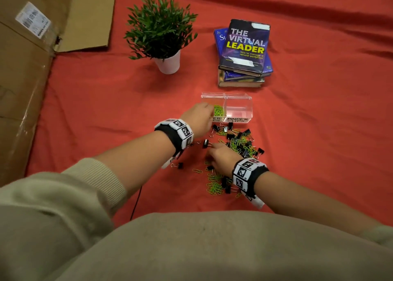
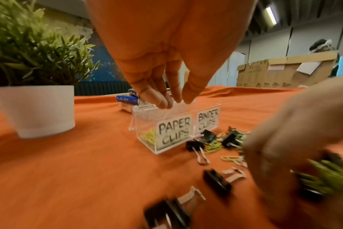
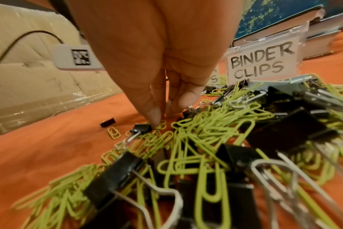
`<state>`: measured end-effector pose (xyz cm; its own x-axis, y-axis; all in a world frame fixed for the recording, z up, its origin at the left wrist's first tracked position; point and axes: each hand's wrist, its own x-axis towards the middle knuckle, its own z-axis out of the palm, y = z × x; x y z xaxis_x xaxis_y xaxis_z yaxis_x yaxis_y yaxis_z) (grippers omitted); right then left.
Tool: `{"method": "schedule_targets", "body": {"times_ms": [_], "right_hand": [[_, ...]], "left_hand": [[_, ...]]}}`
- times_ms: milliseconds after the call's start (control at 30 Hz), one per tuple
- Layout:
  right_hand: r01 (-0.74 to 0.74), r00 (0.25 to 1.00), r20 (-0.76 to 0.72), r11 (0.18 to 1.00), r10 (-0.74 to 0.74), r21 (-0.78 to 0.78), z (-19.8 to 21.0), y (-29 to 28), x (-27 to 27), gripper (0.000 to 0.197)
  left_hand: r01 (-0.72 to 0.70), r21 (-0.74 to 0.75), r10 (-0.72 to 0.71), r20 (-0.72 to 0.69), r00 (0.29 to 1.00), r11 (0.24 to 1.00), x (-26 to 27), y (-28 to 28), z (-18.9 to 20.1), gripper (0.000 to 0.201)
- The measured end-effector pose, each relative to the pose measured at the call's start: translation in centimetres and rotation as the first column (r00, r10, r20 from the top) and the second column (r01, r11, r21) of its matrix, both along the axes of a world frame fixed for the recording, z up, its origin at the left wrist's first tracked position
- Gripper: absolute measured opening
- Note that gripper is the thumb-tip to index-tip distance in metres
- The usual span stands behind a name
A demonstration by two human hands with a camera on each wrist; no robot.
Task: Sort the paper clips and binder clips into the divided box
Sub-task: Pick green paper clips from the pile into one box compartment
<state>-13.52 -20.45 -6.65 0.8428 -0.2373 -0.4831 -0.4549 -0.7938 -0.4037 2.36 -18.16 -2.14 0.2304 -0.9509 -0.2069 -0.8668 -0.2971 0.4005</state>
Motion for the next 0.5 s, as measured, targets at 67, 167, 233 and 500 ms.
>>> {"method": "schedule_targets", "body": {"times_ms": [67,167,233,500], "right_hand": [[-0.041,0.999,0.005,0.999,0.041,-0.033,-0.1,0.1,0.0,0.030],[-0.077,0.997,-0.011,0.994,0.077,-0.073,-0.1,0.6,0.0,0.028],[-0.108,0.994,-0.029,0.990,0.106,-0.094,-0.2,1.0,-0.1,0.028],[-0.117,0.993,-0.052,0.984,0.111,-0.137,0.1,2.3,-0.6,0.026]], "left_hand": [[0.037,0.115,-0.032,-0.049,0.998,0.993,-0.8,2.7,-0.5,0.016],[0.129,0.297,-0.120,-0.048,0.992,0.946,-2.2,6.8,-2.1,0.016],[0.164,0.347,-0.164,-0.029,0.986,0.923,-3.2,8.7,-3.2,0.022],[0.102,0.340,-0.110,0.004,0.994,0.935,-5.1,11.1,-5.2,0.026]]}}
